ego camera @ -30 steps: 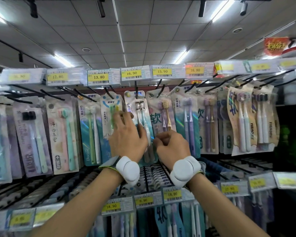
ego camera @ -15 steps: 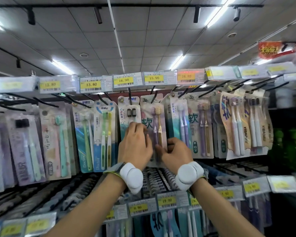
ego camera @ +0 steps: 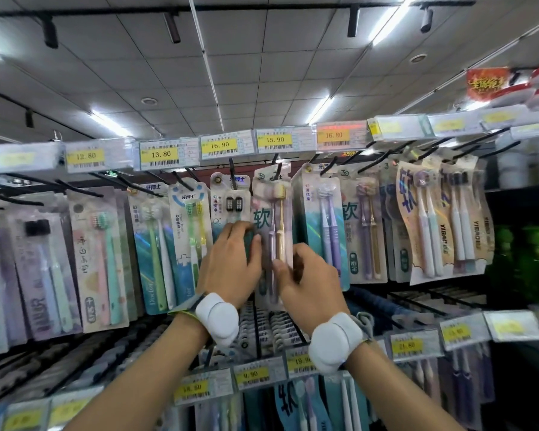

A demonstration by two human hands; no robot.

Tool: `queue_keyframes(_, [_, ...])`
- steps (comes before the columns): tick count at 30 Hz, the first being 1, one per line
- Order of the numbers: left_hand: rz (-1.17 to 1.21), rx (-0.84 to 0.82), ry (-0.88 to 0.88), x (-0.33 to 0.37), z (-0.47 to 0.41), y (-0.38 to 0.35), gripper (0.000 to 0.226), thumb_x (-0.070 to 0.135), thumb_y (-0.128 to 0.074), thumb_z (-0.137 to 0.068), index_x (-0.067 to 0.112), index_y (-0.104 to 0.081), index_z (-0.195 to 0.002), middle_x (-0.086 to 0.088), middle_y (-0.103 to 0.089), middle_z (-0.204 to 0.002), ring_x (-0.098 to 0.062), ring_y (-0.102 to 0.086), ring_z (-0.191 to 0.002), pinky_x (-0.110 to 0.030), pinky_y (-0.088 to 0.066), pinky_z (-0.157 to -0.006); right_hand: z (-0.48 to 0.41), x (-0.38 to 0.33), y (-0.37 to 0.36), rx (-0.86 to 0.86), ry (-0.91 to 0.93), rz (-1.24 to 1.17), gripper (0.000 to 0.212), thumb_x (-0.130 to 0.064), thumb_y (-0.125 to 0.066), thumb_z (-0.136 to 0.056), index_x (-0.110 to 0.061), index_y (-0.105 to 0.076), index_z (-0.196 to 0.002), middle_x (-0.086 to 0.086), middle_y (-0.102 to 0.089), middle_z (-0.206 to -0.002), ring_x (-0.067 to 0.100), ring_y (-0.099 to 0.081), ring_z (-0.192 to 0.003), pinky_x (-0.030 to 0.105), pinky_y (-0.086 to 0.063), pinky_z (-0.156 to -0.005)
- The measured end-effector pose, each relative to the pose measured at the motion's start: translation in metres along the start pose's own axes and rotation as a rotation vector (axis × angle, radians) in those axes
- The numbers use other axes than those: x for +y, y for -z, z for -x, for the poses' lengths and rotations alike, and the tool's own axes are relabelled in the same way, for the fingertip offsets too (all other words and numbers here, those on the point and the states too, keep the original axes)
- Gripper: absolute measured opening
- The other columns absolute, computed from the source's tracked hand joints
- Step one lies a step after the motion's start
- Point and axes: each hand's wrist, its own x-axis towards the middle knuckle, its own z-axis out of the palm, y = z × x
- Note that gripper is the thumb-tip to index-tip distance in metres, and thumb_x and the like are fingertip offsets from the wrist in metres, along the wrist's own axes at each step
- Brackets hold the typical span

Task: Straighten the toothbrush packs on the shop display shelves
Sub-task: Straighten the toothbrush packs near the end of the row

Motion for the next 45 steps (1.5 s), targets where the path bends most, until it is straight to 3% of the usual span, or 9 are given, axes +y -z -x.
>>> queue_keyframes(5, [0.085, 0.024, 0.023, -0.002, 0.001, 0.001, 0.035, 0.042, -0.048, -0.101, 0.024, -0.046, -0.131, 0.006, -0.067, -0.106, -0.021, -0.067, -0.091, -0.044, -0.056, -0.076, -0.011, 0.015, 0.005, -0.052, -0.052, -0.088, 0.026, -0.029, -0.049, -0.102, -0.03, -0.044, -0.077, -0.008, -0.048, -0.059, 0.002, -0.048, -0.049, 0.015, -0.037, -0.05])
queue_keyframes(10, [0.115, 0.036, -0.024, 0.0, 0.003, 0.003, 0.034, 0.042, -0.049, -0.101, 0.024, -0.047, -0.13, 0.01, -0.066, -0.093, -0.019, -0.066, -0.084, -0.045, -0.057, -0.07, -0.019, 0.029, 0.0, -0.089, -0.088, -0.238, 0.019, -0.027, -0.041, -0.105, -0.021, -0.059, -0.109, -0.001, -0.069, -0.095, 0.021, -0.065, -0.087, 0.041, -0.053, -0.082])
queue_keyframes(14, [0.135, 0.054, -0.048, 0.004, 0.005, 0.006, 0.031, 0.041, -0.05, -0.101, 0.024, -0.048, -0.127, 0.014, -0.061, -0.089, -0.016, -0.064, -0.078, -0.043, -0.056, -0.067, -0.017, 0.03, -0.002, -0.1, -0.122, -0.303, 0.028, -0.026, -0.037, -0.106, -0.016, -0.057, -0.122, 0.001, -0.068, -0.11, 0.019, -0.064, -0.103, 0.037, -0.05, -0.095])
queue_keyframes(19, [0.07, 0.033, -0.031, 0.005, 0.006, 0.009, 0.029, 0.043, -0.047, -0.101, 0.028, -0.048, -0.126, 0.012, -0.064, -0.095, -0.017, -0.064, -0.083, -0.042, -0.057, -0.07, -0.018, 0.03, -0.003, -0.03, -0.169, -0.34, 0.024, -0.023, -0.034, -0.107, -0.019, -0.056, -0.117, 0.01, -0.066, -0.104, 0.033, -0.062, -0.102, 0.032, -0.045, -0.083])
queue_keyframes(25, [0.072, -0.014, -0.021, 0.001, 0.008, 0.015, 0.038, 0.057, -0.034, -0.1, 0.026, -0.052, -0.114, 0.004, -0.067, -0.094, -0.023, -0.063, -0.08, -0.043, -0.055, -0.072, -0.011, 0.025, -0.005, -0.151, -0.147, -0.367, 0.042, -0.035, -0.033, -0.106, -0.017, -0.049, -0.141, -0.008, -0.059, -0.134, 0.005, -0.054, -0.125, 0.027, -0.041, -0.11])
queue_keyframes(29, [0.103, 0.057, -0.083, 0.003, 0.014, 0.02, 0.036, 0.058, -0.03, -0.101, 0.026, -0.045, -0.092, 0.008, -0.055, -0.071, -0.014, -0.054, -0.06, -0.037, -0.047, -0.055, -0.007, 0.018, -0.004, -0.281, -0.101, -0.365, 0.03, -0.029, -0.034, -0.107, -0.023, -0.05, -0.132, -0.016, -0.061, -0.123, -0.017, -0.055, -0.112, 0.004, -0.043, -0.094])
queue_keyframes(35, [0.094, 0.129, -0.105, 0.005, 0.02, 0.019, 0.027, 0.033, -0.049, -0.101, 0.02, -0.041, -0.078, 0.005, -0.044, -0.054, -0.015, -0.042, -0.044, -0.037, -0.039, -0.043, -0.003, 0.011, -0.011, -0.359, -0.068, -0.253, 0.03, -0.031, -0.034, -0.106, -0.02, -0.053, -0.127, 0.003, -0.069, -0.11, 0.022, -0.066, -0.099, 0.044, -0.054, -0.094])
queue_keyframes(40, [0.092, 0.194, -0.2, 0.006, 0.035, 0.017, 0.029, 0.032, -0.052, -0.097, 0.016, -0.045, -0.075, 0.008, -0.039, -0.051, -0.013, -0.037, -0.04, -0.033, -0.035, -0.038, 0.001, 0.021, -0.005, -0.367, -0.083, -0.254, 0.017, -0.024, -0.037, -0.106, -0.027, -0.051, -0.115, 0.005, -0.066, -0.093, 0.019, -0.061, -0.079, 0.041, -0.054, -0.075])
queue_keyframes(45, [0.123, 0.172, -0.23, 0.014, 0.042, 0.005, 0.036, 0.04, -0.046, -0.099, 0.012, -0.057, -0.08, 0.006, -0.047, -0.052, -0.012, -0.041, -0.041, -0.035, -0.038, -0.039, 0.006, 0.036, 0.013, -0.305, -0.095, -0.227, 0.023, -0.014, -0.04, -0.103, -0.021, -0.05, -0.122, 0.009, -0.066, -0.107, 0.028, -0.064, -0.097, 0.047, -0.053, -0.088])
